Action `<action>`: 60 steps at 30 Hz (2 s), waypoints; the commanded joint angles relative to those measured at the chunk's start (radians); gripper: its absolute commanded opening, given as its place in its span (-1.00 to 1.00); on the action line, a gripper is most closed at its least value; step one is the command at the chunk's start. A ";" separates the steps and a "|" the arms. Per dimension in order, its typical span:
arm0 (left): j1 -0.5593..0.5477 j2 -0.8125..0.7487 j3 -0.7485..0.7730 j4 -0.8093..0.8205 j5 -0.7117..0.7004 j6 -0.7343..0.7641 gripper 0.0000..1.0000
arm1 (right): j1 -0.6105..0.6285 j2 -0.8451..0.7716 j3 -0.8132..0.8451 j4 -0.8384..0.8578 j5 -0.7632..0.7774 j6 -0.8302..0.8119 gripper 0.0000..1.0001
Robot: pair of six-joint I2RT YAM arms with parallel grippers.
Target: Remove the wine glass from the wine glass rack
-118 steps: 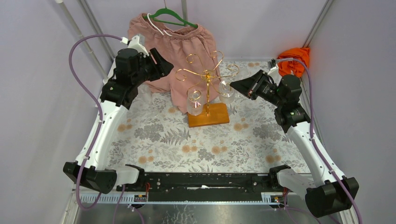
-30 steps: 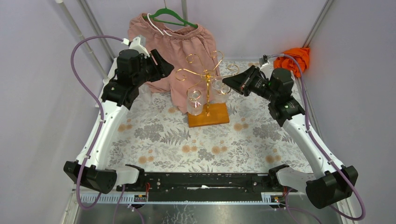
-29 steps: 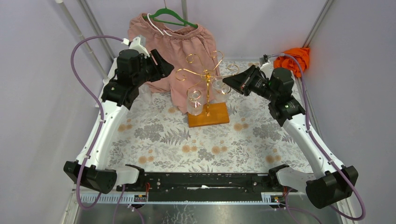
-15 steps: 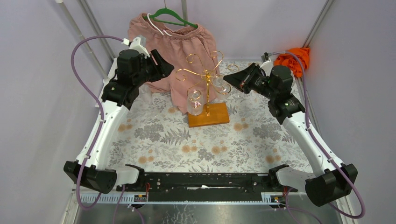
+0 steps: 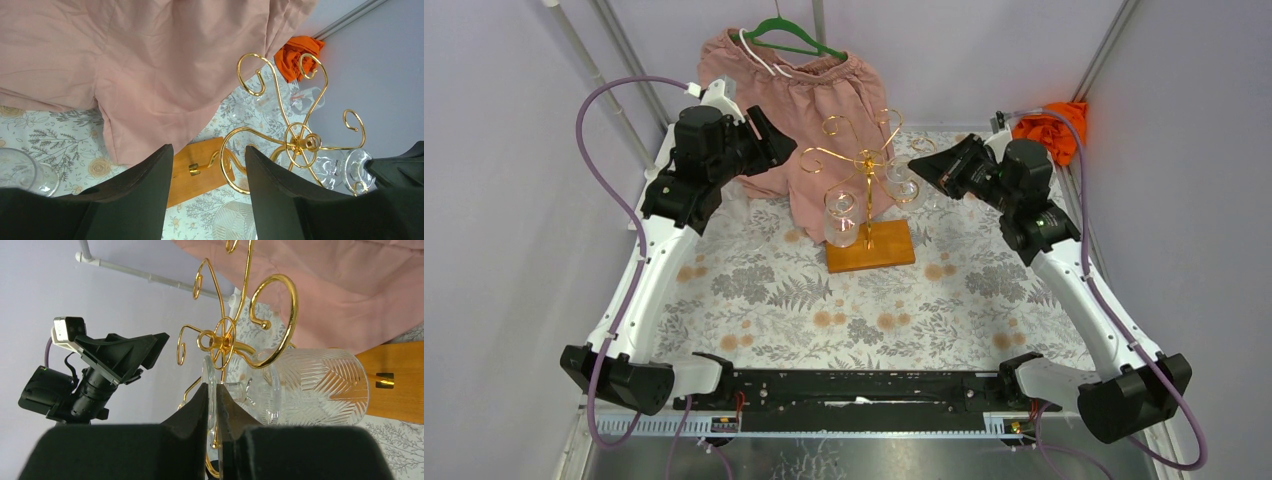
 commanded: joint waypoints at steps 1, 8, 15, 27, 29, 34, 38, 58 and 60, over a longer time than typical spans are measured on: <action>-0.004 0.008 0.012 0.051 -0.001 0.011 0.26 | 0.008 -0.064 0.081 0.041 0.046 -0.034 -1.00; -0.004 0.012 0.012 0.051 0.002 0.006 0.26 | 0.008 -0.119 0.090 -0.042 0.102 -0.069 -1.00; -0.004 0.010 0.007 0.052 0.006 0.001 0.25 | 0.008 -0.164 0.072 -0.106 0.150 -0.104 -1.00; -0.004 0.002 -0.015 0.073 0.024 -0.011 0.25 | 0.008 -0.316 0.053 -0.230 0.198 -0.145 -1.00; -0.005 -0.006 -0.023 0.088 0.035 -0.019 0.25 | 0.008 -0.337 0.080 -0.253 0.193 -0.163 -1.00; -0.005 -0.030 -0.053 0.145 0.093 -0.035 0.25 | 0.008 -0.345 0.149 -0.197 0.083 -0.165 -1.00; -0.004 -0.066 -0.088 0.231 0.188 -0.050 0.26 | 0.008 -0.295 0.197 -0.067 -0.076 -0.110 -1.00; 0.187 0.072 -0.511 2.140 0.796 -1.141 0.31 | 0.008 -0.107 0.170 0.844 -0.286 0.365 -1.00; 0.183 0.087 -0.503 2.143 0.797 -1.117 0.32 | 0.009 -0.079 0.148 0.927 -0.284 0.415 -1.00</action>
